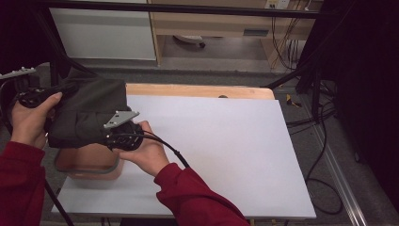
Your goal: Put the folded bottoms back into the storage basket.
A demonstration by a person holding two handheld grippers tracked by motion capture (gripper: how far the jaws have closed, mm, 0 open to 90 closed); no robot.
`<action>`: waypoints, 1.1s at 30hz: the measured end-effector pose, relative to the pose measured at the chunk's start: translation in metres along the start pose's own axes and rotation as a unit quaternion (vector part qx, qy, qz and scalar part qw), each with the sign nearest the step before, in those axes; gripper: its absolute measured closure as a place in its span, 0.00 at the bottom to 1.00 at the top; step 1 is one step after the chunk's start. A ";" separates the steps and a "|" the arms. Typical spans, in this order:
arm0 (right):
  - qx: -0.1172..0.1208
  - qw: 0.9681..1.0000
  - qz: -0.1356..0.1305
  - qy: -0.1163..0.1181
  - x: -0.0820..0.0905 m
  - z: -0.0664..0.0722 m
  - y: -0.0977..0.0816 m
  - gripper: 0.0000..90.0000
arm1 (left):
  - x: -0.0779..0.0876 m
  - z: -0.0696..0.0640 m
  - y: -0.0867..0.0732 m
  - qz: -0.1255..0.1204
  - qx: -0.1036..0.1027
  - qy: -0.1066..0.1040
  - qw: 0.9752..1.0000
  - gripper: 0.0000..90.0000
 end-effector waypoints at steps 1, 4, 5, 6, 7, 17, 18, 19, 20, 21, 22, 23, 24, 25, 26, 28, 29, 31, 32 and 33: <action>0.001 1.000 0.001 0.002 -0.001 0.000 -0.001 0.74 | 0.000 0.001 -0.001 0.001 0.001 0.001 1.000 0.90; -0.001 1.000 0.002 0.005 -0.006 -0.001 -0.003 0.74 | -0.001 0.005 -0.004 0.003 0.000 0.004 1.000 0.90; -0.001 1.000 0.002 0.006 -0.008 0.000 -0.003 0.74 | -0.001 0.006 -0.005 0.004 0.000 0.005 1.000 0.90; -0.002 1.000 0.002 0.004 -0.009 0.000 -0.004 0.74 | -0.001 0.007 -0.006 0.004 -0.001 0.006 1.000 0.90; -0.003 1.000 0.002 0.003 -0.011 0.001 -0.004 0.74 | -0.001 0.009 -0.007 0.006 -0.001 0.008 1.000 0.90; -0.002 1.000 0.020 0.009 -0.028 0.010 -0.014 0.74 | -0.001 0.022 -0.024 0.024 0.007 0.021 0.999 0.90; -0.001 1.000 0.020 0.009 -0.029 0.010 -0.015 0.74 | -0.002 0.022 -0.025 0.026 0.007 0.022 0.999 0.90; -0.001 1.000 0.020 0.009 -0.029 0.010 -0.015 0.74 | -0.003 0.023 -0.027 0.031 0.006 0.023 0.999 0.90; -0.003 1.000 0.024 0.010 -0.030 0.011 -0.016 0.74 | -0.004 0.024 -0.029 0.032 0.006 0.023 0.999 0.90; -0.002 1.000 0.026 0.010 -0.031 0.011 -0.017 0.74 | -0.005 0.025 -0.031 0.035 0.007 0.023 0.999 0.90; -0.001 1.000 0.029 0.011 -0.031 0.011 -0.018 0.74 | -0.006 0.026 -0.033 0.039 0.009 0.025 0.999 0.90; -0.001 0.999 0.030 0.011 -0.032 0.012 -0.019 0.74 | -0.007 0.027 -0.035 0.042 0.011 0.025 0.999 0.90; 0.000 0.999 0.032 0.012 -0.033 0.012 -0.019 0.74 | -0.008 0.028 -0.036 0.046 0.012 0.025 0.999 0.90; 0.000 0.999 0.032 0.012 -0.034 0.013 -0.020 0.74 | -0.008 0.029 -0.037 0.047 0.010 0.025 0.999 0.90; -0.001 0.999 0.035 0.014 -0.035 0.014 -0.022 0.74 | -0.008 0.029 -0.038 0.048 0.011 0.026 0.998 0.90; -0.002 0.999 0.037 0.016 -0.037 0.014 -0.024 0.74 | -0.009 0.030 -0.041 0.052 0.010 0.026 0.998 0.90; -0.002 0.999 0.037 0.016 -0.037 0.014 -0.024 0.74 | -0.009 0.030 -0.041 0.053 0.011 0.027 0.998 0.90; -0.003 0.999 0.040 0.016 -0.037 0.015 -0.024 0.74 | -0.008 0.032 -0.044 0.054 0.015 0.027 0.998 0.90; 0.000 0.999 0.041 0.016 -0.037 0.015 -0.024 0.74 | -0.008 0.032 -0.044 0.054 0.016 0.027 0.998 0.90; -0.001 0.999 0.041 0.017 -0.037 0.016 -0.024 0.74 | -0.008 0.033 -0.045 0.053 0.016 0.026 0.998 0.90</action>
Point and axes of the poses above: each handheld gripper's, and its own axes: x roughly backward along the jaws, y roughly out of its top, z roughly to its left, the point moved 5 cm from there along -x, roughly forward along the jaws, and after that the axes turned 2 degrees about -x, right-handed, at the moved point
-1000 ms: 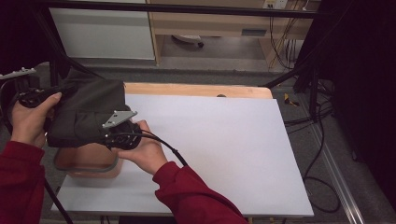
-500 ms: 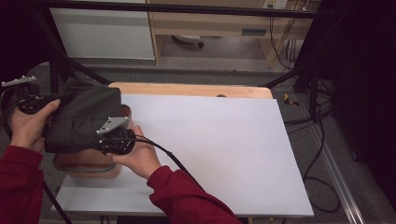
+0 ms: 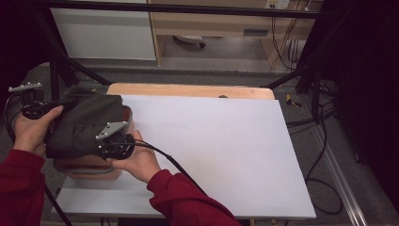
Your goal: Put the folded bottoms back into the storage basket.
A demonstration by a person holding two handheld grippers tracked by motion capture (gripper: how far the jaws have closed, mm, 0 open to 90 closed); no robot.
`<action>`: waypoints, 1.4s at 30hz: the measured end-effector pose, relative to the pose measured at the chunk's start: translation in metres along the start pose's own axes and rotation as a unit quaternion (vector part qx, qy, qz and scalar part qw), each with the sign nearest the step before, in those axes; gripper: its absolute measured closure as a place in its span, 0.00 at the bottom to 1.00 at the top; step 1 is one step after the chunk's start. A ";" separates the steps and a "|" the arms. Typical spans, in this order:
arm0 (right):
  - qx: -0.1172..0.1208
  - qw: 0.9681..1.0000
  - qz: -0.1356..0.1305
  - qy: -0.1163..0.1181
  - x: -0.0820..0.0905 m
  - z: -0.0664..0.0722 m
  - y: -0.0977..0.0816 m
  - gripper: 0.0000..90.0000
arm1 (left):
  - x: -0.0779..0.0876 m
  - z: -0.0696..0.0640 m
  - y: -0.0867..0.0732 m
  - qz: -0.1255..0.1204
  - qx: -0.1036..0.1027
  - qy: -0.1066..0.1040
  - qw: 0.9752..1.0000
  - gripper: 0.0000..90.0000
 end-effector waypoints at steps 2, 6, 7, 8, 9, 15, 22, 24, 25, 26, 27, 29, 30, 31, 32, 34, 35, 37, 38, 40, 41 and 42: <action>0.001 1.000 0.000 0.000 0.000 0.000 0.000 0.74 | 0.000 0.000 -0.001 -0.002 0.002 -0.001 1.000 0.90; 0.003 1.000 0.004 0.001 -0.001 0.001 -0.001 0.74 | -0.001 0.001 -0.004 0.003 0.002 -0.001 1.000 0.90; 0.002 1.000 0.005 0.001 -0.001 0.002 -0.001 0.74 | -0.001 0.002 -0.005 0.004 0.002 -0.001 1.000 0.90; 0.004 1.000 0.006 0.001 -0.001 0.002 -0.002 0.74 | -0.001 0.002 -0.005 0.005 0.004 -0.001 1.000 0.90; 0.004 1.000 0.010 -0.002 -0.002 0.003 -0.002 0.74 | -0.002 0.003 -0.006 0.006 0.004 0.000 1.000 0.90; 0.009 1.000 0.014 -0.005 -0.003 0.003 -0.002 0.74 | -0.003 0.006 -0.012 0.004 0.012 -0.001 1.000 0.90; 0.011 1.000 0.026 -0.005 -0.005 0.005 -0.005 0.74 | -0.005 0.005 -0.015 0.009 0.009 0.002 1.000 0.89; 0.014 1.000 0.027 -0.004 -0.005 0.004 -0.005 0.74 | -0.005 0.006 -0.016 0.010 0.010 0.002 1.000 0.89; 0.014 1.000 0.027 -0.004 -0.005 0.004 -0.006 0.74 | -0.006 0.006 -0.016 0.010 0.010 0.001 1.000 0.89; 0.014 1.000 0.028 -0.004 -0.005 0.004 -0.006 0.74 | -0.006 0.006 -0.017 0.010 0.011 0.001 1.000 0.89; 0.015 0.999 0.028 -0.004 -0.005 0.004 -0.006 0.74 | -0.006 0.005 -0.017 0.011 0.011 0.001 1.000 0.89; 0.014 0.999 0.031 -0.003 -0.005 0.005 -0.007 0.74 | -0.007 0.006 -0.019 0.014 0.010 0.001 1.000 0.89; 0.013 0.999 0.032 -0.003 -0.005 0.006 -0.008 0.74 | -0.007 0.006 -0.020 0.016 0.012 0.001 1.000 0.89; 0.015 0.999 0.032 -0.002 -0.005 0.006 -0.008 0.74 | -0.008 0.006 -0.022 0.017 0.013 0.000 1.000 0.89; 0.017 0.999 0.033 -0.002 -0.005 0.006 -0.009 0.74 | -0.009 0.006 -0.023 0.019 0.014 0.000 1.000 0.89; 0.015 0.999 0.038 -0.002 -0.005 0.006 -0.010 0.74 | -0.010 0.006 -0.025 0.021 0.015 0.000 1.000 0.89; 0.014 0.999 0.039 -0.002 -0.005 0.006 -0.010 0.74 | -0.010 0.006 -0.026 0.022 0.014 0.001 1.000 0.89; 0.014 0.999 0.042 0.000 -0.006 0.006 -0.011 0.73 | -0.012 0.007 -0.028 0.026 0.014 0.001 1.000 0.89; 0.014 0.999 0.043 0.001 -0.006 0.006 -0.012 0.73 | -0.012 0.007 -0.028 0.027 0.015 0.001 1.000 0.89; 0.013 0.999 0.045 0.002 -0.006 0.006 -0.013 0.73 | -0.013 0.007 -0.030 0.030 0.016 0.001 0.999 0.89; 0.012 0.999 0.045 0.003 -0.006 0.006 -0.013 0.73 | -0.014 0.007 -0.030 0.030 0.016 0.002 0.999 0.89; 0.015 0.999 0.046 0.003 -0.006 0.005 -0.013 0.73 | -0.014 0.007 -0.030 0.031 0.015 0.002 0.999 0.89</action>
Point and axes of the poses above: each handheld gripper's, and its own axes: x roughly backward along the jaws, y roughly out of its top, z roughly to its left, the point moved 5 cm from there along -x, roughly forward along the jaws, and after that the axes turned 2 degrees about -x, right-handed, at the moved point
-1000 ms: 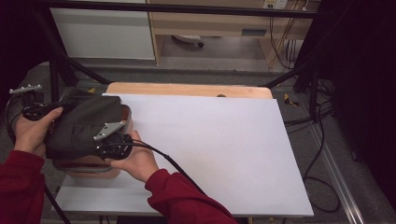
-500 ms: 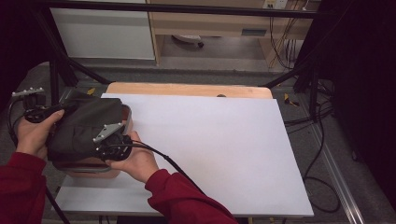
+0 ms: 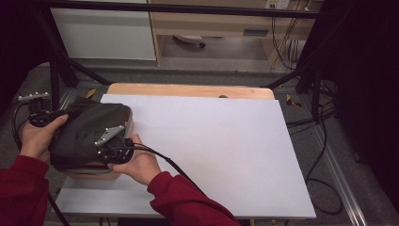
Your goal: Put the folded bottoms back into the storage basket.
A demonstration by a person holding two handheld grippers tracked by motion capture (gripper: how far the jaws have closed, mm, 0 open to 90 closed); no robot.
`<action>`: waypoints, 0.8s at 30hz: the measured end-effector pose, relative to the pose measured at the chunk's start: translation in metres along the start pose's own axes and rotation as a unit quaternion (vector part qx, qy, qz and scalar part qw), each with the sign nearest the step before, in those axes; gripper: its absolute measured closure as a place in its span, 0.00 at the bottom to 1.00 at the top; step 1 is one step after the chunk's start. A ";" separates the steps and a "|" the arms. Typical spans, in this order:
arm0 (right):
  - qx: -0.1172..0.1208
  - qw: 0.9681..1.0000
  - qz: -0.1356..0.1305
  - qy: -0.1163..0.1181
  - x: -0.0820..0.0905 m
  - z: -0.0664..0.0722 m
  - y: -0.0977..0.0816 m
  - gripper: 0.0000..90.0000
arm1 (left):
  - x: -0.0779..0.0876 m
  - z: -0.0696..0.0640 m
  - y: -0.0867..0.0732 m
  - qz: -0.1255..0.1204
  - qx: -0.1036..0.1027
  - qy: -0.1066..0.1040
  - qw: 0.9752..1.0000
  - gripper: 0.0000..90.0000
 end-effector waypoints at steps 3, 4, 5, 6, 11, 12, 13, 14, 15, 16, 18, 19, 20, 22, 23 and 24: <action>-0.001 1.000 0.002 -0.001 0.000 0.000 0.000 0.73 | -0.001 0.000 -0.001 0.002 0.000 0.001 1.000 0.88; 0.000 1.000 0.003 0.000 0.000 0.000 -0.001 0.73 | -0.001 0.000 -0.002 0.002 0.001 0.001 1.000 0.88; 0.000 1.000 0.003 0.001 0.000 -0.001 -0.001 0.73 | -0.001 0.000 -0.002 0.002 0.003 0.001 1.000 0.88; -0.001 1.000 0.003 0.002 0.000 -0.001 -0.001 0.73 | -0.002 0.000 -0.003 0.001 0.003 0.002 1.000 0.88; -0.006 1.000 0.008 0.000 -0.001 -0.003 -0.001 0.73 | -0.005 0.000 -0.004 0.005 -0.004 0.011 1.000 0.88; -0.006 1.000 0.009 0.001 -0.002 -0.003 -0.002 0.73 | -0.005 0.000 -0.004 0.005 -0.007 0.014 1.000 0.88; -0.009 1.000 0.009 0.001 -0.003 -0.004 -0.002 0.73 | -0.006 0.000 -0.004 0.007 -0.010 0.016 1.000 0.88; -0.009 1.000 0.009 0.001 -0.003 -0.004 -0.002 0.73 | -0.007 0.000 -0.004 0.008 -0.011 0.017 1.000 0.88; -0.012 1.000 0.010 0.001 -0.003 -0.004 -0.002 0.73 | -0.008 0.001 -0.005 0.011 -0.013 0.019 1.000 0.88; -0.012 1.000 0.010 0.002 -0.004 -0.005 -0.002 0.73 | -0.010 0.002 -0.006 0.014 -0.015 0.021 1.000 0.88; -0.018 1.000 0.013 0.004 -0.004 -0.006 -0.001 0.73 | -0.012 0.003 -0.007 0.018 -0.013 0.023 0.999 0.88; -0.018 1.000 0.014 0.003 -0.005 -0.006 -0.001 0.73 | -0.013 0.004 -0.007 0.019 -0.013 0.025 0.999 0.88; -0.018 1.000 0.016 0.003 -0.006 -0.007 -0.001 0.73 | -0.014 0.004 -0.008 0.020 -0.013 0.025 0.999 0.88; -0.018 1.000 0.018 0.003 -0.006 -0.008 -0.001 0.73 | -0.015 0.005 -0.009 0.020 -0.013 0.028 0.999 0.88; -0.020 1.000 0.018 0.003 -0.006 -0.008 -0.001 0.73 | -0.016 0.005 -0.009 0.020 -0.012 0.029 0.999 0.88; -0.021 1.000 0.018 0.004 -0.007 -0.009 -0.002 0.73 | -0.016 0.005 -0.010 0.021 -0.014 0.030 0.999 0.88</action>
Point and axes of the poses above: each handheld gripper's, and its own axes: x roughly backward along the jaws, y roughly out of its top, z roughly to its left, the point moved 5 cm from there along -x, roughly forward along the jaws, and after that the axes turned 2 degrees about -x, right-handed, at the moved point
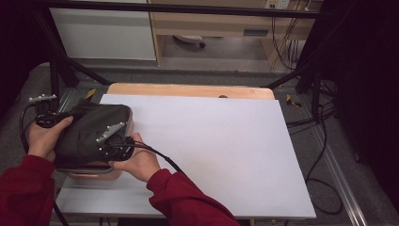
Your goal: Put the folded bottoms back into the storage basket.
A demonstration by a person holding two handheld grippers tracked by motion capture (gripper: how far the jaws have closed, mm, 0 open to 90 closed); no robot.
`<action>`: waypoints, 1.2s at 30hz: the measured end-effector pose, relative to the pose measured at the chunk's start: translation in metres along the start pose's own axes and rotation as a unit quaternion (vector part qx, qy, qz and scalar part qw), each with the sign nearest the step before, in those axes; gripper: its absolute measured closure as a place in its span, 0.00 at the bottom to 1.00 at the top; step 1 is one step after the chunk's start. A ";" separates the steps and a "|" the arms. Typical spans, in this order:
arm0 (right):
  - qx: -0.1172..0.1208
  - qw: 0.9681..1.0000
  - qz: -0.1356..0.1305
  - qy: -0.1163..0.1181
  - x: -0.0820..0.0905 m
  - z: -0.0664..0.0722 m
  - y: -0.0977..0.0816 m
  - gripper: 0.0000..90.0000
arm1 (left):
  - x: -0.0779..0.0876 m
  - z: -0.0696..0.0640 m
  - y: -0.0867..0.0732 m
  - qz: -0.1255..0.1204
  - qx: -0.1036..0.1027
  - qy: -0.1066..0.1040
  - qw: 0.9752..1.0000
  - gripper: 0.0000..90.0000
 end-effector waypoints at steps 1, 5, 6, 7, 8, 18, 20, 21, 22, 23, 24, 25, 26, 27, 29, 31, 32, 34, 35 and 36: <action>-0.002 1.000 0.000 0.001 -0.001 0.000 0.000 0.73 | 0.000 0.000 -0.001 0.001 -0.001 0.001 1.000 0.88; -0.001 1.000 0.006 0.002 -0.003 0.001 -0.001 0.72 | -0.001 0.000 -0.003 0.005 -0.005 0.004 1.000 0.88; -0.002 1.000 0.007 0.003 -0.003 0.001 -0.002 0.72 | -0.001 0.001 -0.004 0.006 -0.006 0.004 1.000 0.88; -0.003 1.000 0.007 0.003 -0.004 0.001 -0.002 0.72 | -0.001 0.001 -0.004 0.008 -0.006 0.005 1.000 0.88; -0.002 1.000 0.009 0.004 -0.005 0.001 -0.003 0.72 | -0.001 0.001 -0.005 0.009 -0.007 0.005 1.000 0.88; 0.000 1.000 0.012 0.004 -0.006 0.002 -0.004 0.72 | -0.002 0.001 -0.005 -0.002 -0.006 -0.001 1.000 0.87; -0.001 1.000 0.013 0.004 -0.005 0.002 -0.003 0.72 | -0.002 0.000 -0.004 -0.007 -0.004 -0.004 1.000 0.87; -0.001 1.000 0.014 0.005 -0.005 0.002 -0.003 0.72 | -0.002 0.000 -0.004 -0.010 -0.004 -0.006 1.000 0.86; -0.001 1.000 0.015 0.004 -0.005 0.002 -0.003 0.72 | -0.002 0.000 -0.003 -0.015 -0.004 -0.009 1.000 0.84; -0.002 1.000 0.015 0.003 -0.004 0.002 -0.003 0.70 | -0.001 -0.001 -0.001 -0.024 -0.007 -0.010 1.000 0.81; -0.003 1.000 0.015 0.000 -0.003 0.002 -0.002 0.66 | 0.000 -0.001 0.001 -0.039 -0.013 -0.004 0.999 0.73; -0.006 1.000 0.015 -0.006 0.000 0.002 -0.001 0.59 | 0.001 -0.001 0.003 -0.051 -0.025 0.009 0.998 0.63; -0.006 1.000 0.008 -0.010 0.004 0.004 0.001 0.51 | 0.003 -0.001 0.004 -0.055 -0.034 0.023 0.998 0.50; -0.007 1.000 0.004 -0.011 0.008 0.005 0.002 0.45 | 0.006 -0.001 0.007 -0.064 -0.041 0.036 0.996 0.39; -0.005 1.000 0.003 -0.022 0.020 0.007 0.004 0.34 | 0.012 -0.004 0.013 -0.083 -0.034 0.021 0.996 0.32; 0.002 0.999 -0.007 -0.035 0.031 0.004 0.005 0.32 | 0.017 -0.009 0.016 -0.090 -0.034 0.014 0.995 0.29; -0.006 0.999 -0.011 -0.034 0.035 0.003 0.004 0.30 | 0.018 -0.012 0.018 -0.089 -0.035 0.013 0.995 0.28; -0.011 0.999 -0.013 -0.036 0.040 -0.002 0.002 0.26 | 0.019 -0.019 0.018 -0.087 -0.038 0.005 0.995 0.27; -0.010 0.999 -0.012 -0.043 0.041 -0.005 0.000 0.23 | 0.019 -0.023 0.018 -0.085 -0.040 0.002 0.996 0.26; -0.015 0.999 -0.012 -0.049 0.042 -0.007 -0.003 0.21 | 0.019 -0.027 0.018 -0.083 -0.044 0.000 0.996 0.24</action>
Point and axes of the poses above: each handheld gripper's, and its own axes: x roughly backward along the jaws, y roughly out of its top, z roughly to its left, the point moved 5 cm from there along -x, roughly forward along the jaws, and after that the axes turned 2 degrees about -x, right-handed, at the moved point
